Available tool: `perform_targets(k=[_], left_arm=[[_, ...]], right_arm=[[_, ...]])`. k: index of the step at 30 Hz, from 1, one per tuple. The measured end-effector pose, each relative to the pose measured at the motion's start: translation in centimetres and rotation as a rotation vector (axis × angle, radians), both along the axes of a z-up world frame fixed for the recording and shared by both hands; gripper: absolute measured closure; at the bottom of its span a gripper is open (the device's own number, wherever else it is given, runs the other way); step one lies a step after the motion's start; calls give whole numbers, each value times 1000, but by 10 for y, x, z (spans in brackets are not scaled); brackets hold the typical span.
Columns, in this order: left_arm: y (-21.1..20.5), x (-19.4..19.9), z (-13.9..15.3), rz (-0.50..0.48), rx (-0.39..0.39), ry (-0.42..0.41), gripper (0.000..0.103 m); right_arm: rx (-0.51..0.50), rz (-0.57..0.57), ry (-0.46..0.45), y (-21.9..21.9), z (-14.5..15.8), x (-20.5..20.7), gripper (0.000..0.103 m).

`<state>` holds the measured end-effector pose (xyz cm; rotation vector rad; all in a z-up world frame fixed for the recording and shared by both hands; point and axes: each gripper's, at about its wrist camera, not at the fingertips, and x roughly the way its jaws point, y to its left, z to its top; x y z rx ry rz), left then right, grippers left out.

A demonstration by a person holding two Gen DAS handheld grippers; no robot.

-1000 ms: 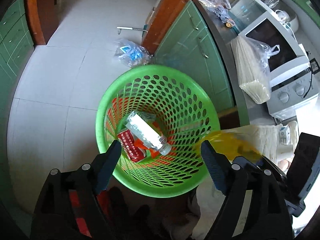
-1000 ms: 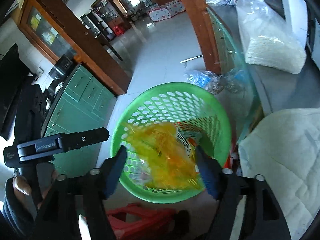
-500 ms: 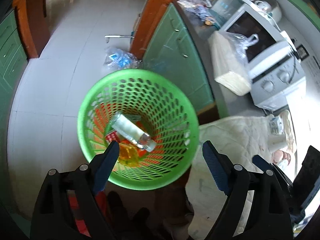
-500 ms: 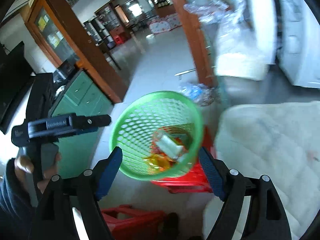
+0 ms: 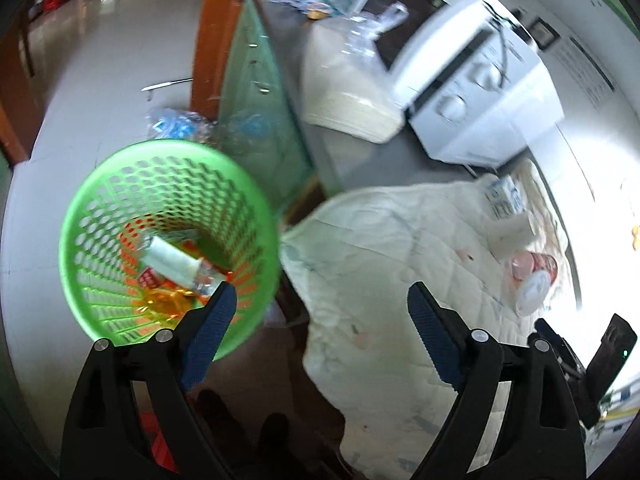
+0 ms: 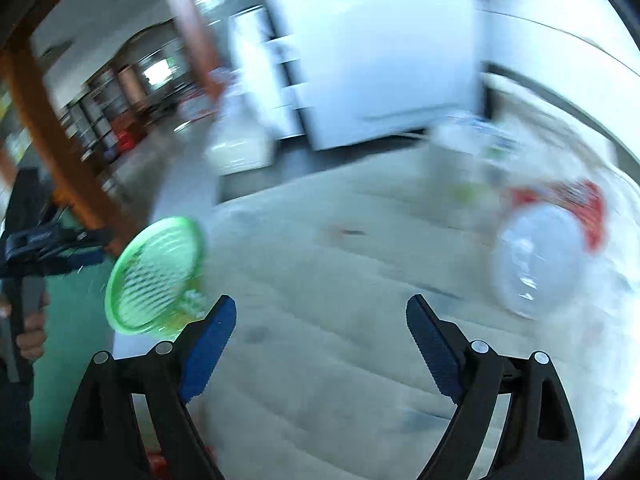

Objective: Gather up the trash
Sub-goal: 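Move both open tools back toward the cups and lid on the mat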

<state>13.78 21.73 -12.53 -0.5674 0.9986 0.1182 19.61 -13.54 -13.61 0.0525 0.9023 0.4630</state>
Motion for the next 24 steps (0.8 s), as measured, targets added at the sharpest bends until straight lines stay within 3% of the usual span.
perform_targets(k=[5,10,24], left_arm=[[-35,20,5,-79,8,-15,16],[-70,43,8,-153,10,-27,16],[-190,110,8,-430,72,-100,16]], right_arm=[[-2,-184,4,-66,-6,15,18],[31,-281,20,-110,-15,30,18],[143,-291,99,-148,-44,66,39]])
